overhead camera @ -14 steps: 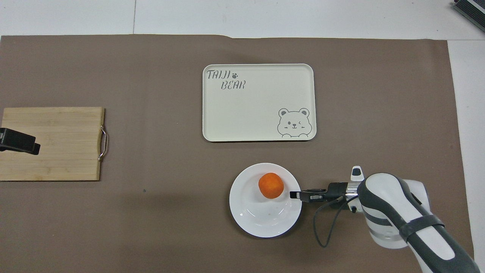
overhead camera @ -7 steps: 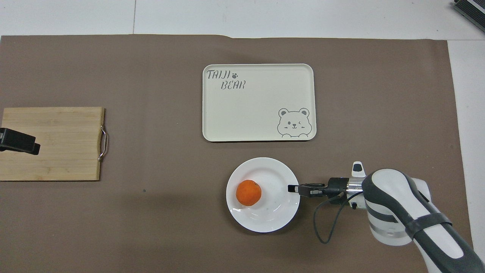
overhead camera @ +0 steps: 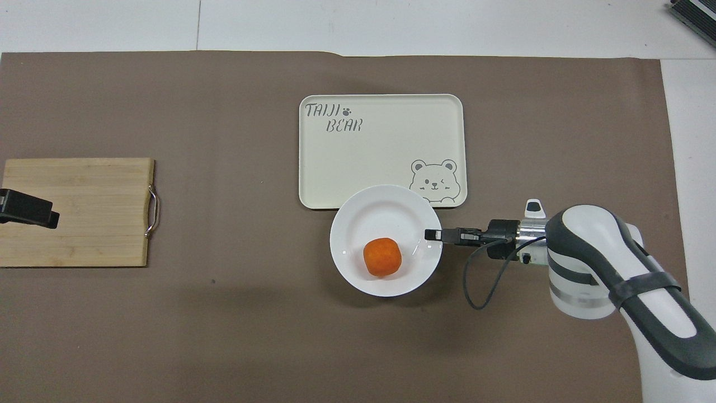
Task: Place orange and plate with both arms
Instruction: 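Slide the plate with the right gripper onto the bear tray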
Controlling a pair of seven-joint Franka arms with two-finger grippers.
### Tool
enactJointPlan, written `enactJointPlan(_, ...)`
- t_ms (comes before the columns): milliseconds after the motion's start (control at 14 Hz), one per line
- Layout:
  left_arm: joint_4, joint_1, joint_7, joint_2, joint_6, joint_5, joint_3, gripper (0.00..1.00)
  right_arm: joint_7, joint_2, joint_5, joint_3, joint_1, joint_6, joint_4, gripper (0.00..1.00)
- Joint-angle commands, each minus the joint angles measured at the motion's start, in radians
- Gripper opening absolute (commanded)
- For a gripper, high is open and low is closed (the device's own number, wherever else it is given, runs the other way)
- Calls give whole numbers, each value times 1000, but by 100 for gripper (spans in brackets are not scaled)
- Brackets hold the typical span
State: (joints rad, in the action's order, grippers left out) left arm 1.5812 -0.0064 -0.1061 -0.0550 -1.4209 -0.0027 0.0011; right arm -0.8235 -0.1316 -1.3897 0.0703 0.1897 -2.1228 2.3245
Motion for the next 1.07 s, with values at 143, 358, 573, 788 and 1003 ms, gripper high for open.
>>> enactJointPlan(143, -21, 6, 9, 9, 20, 12, -4, 100, 119, -118, 21, -1, -19, 23, -204, 0)
enactJointPlan(358, -21, 6, 9, 9, 20, 12, -4, 100, 196, -175, 67, 0, -32, 14, -330, 0)
enactJointPlan(573, -21, 6, 9, 9, 20, 12, -4, 100, 237, -287, 120, -1, -53, 26, -494, 0)
enactJointPlan(788, -21, 6, 9, 9, 20, 12, -4, 100, 270, -394, 120, -1, -56, 26, -611, 0)
enactJointPlan(1003, -21, 6, 9, 9, 19, 12, -4, 100, 325, -424, 104, -3, -36, 7, -654, 0)
